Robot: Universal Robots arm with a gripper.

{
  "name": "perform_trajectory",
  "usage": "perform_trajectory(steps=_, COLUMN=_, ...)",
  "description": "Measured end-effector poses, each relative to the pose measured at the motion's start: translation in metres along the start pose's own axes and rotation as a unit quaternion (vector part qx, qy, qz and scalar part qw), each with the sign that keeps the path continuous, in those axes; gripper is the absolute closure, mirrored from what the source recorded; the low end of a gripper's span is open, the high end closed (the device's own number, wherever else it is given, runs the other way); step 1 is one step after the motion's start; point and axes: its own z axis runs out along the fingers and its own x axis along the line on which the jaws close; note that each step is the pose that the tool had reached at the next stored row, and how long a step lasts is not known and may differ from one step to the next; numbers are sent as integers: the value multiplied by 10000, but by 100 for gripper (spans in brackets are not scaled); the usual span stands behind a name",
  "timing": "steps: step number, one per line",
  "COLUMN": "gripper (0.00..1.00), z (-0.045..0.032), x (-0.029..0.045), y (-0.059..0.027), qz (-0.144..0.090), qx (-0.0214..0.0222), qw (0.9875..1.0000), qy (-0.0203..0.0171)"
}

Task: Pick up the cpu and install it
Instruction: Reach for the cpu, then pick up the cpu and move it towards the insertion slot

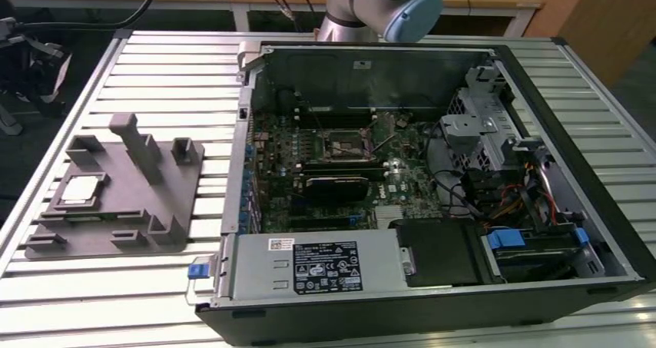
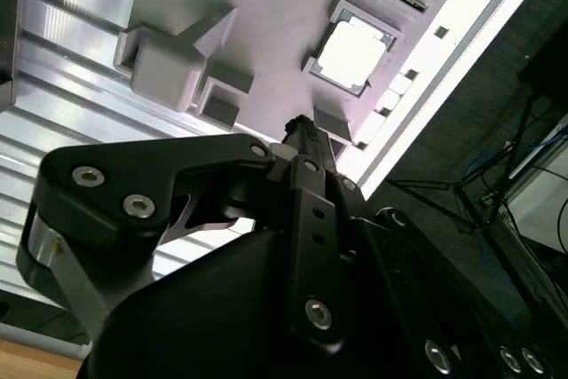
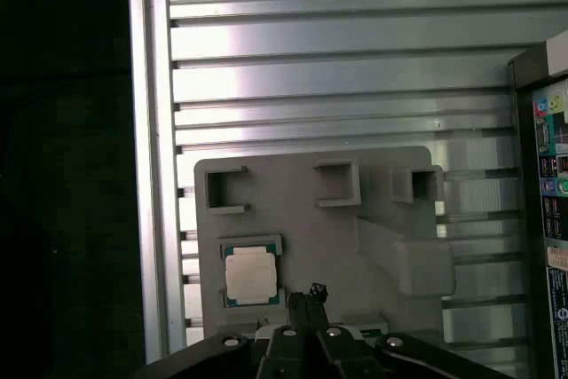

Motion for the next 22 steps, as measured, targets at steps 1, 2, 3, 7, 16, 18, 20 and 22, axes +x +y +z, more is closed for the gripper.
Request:
perform_trajectory(steps=1, gripper=89, z=3, x=0, y=0, qz=0, qx=0, qw=10000, qy=0)
perform_trajectory(steps=2, gripper=89, z=6, x=0, y=0, qz=0, qx=0, qw=10000, qy=0)
perform_trajectory(steps=3, gripper=89, z=6, x=0, y=0, qz=0, qx=0, qw=10000, qy=1)
perform_trajectory(steps=7, gripper=89, z=9, x=4, y=-1, qz=0, qx=0, qw=10000, qy=-1)
perform_trajectory(steps=16, gripper=89, z=22, x=23, y=-9, qz=1, qx=0, qw=10000, qy=0)
perform_trajectory(steps=18, gripper=89, z=25, x=25, y=-12, qz=1, qx=0, qw=10000, qy=1)
perform_trajectory(steps=20, gripper=89, z=28, x=44, y=-14, qz=0, qx=0, qw=10000, qy=0)
perform_trajectory(steps=22, gripper=89, z=29, x=46, y=-14, qz=0, qx=0, qw=10000, qy=0)
